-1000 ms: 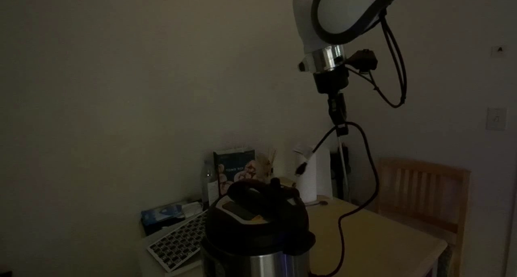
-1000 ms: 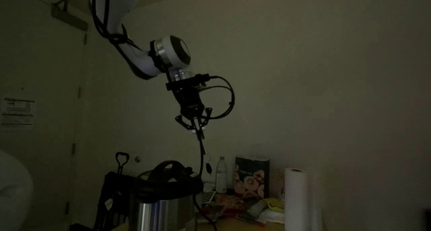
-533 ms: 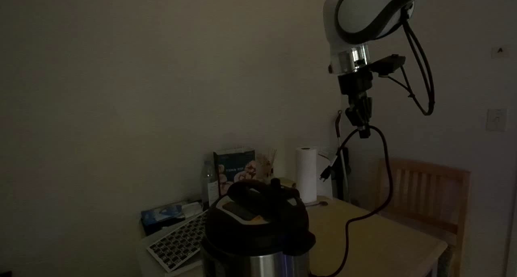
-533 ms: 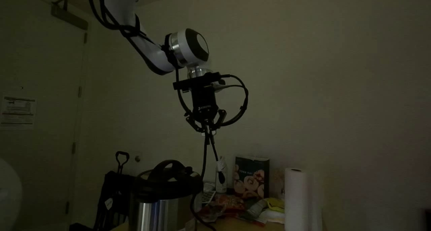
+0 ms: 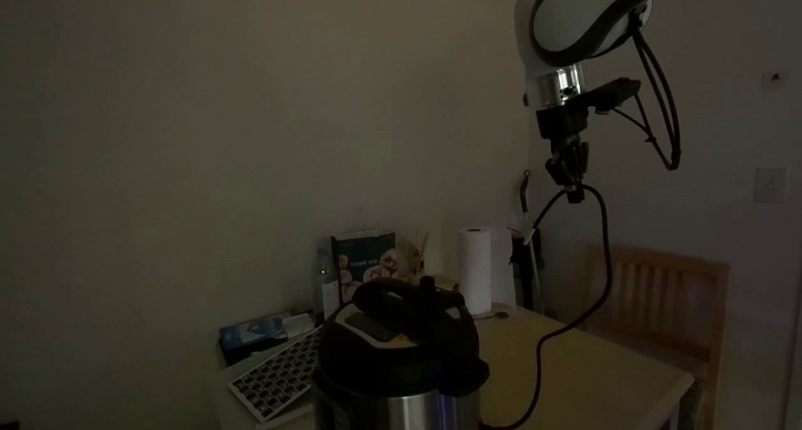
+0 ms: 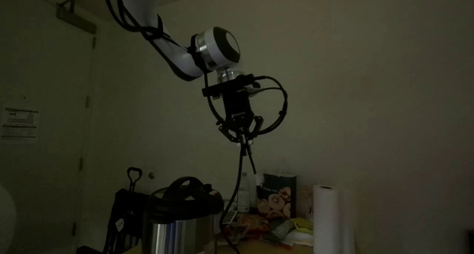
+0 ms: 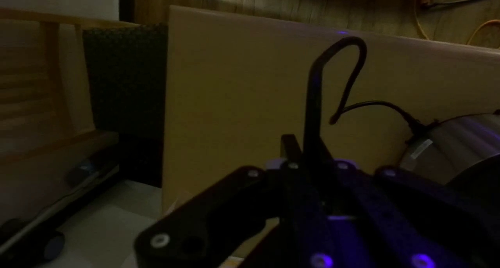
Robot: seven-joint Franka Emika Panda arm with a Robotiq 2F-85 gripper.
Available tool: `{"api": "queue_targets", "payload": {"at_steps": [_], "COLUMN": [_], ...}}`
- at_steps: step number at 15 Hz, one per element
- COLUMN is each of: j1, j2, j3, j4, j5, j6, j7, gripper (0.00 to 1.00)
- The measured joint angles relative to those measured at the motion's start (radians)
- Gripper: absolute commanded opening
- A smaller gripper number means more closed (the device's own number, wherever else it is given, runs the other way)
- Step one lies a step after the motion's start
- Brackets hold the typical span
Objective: Remove the black cable from the silver machine and put it on the table
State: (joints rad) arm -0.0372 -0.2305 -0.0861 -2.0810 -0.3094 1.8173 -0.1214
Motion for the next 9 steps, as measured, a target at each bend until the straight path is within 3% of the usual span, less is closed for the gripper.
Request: {"api": "queue_targets", "payload": {"at_steps": [3, 4, 8, 9], "j1": [-0.077, -0.103, -0.151, -0.151], "j2": [0.014, 0.025, 0.084, 0.090], "j3": [-0.075, -0.101, -0.153, -0.149], "j4": [0.055, 0.078, 0.142, 0.145], "j5": [-0.064, -0.071, -0.071, -0.071], "j6": [0.035, 0.044, 0.049, 0.049], "j7": [-0.003, -0.003, -0.003, -0.002], "gripper": [0.02, 0.10, 0.10, 0.02]}}
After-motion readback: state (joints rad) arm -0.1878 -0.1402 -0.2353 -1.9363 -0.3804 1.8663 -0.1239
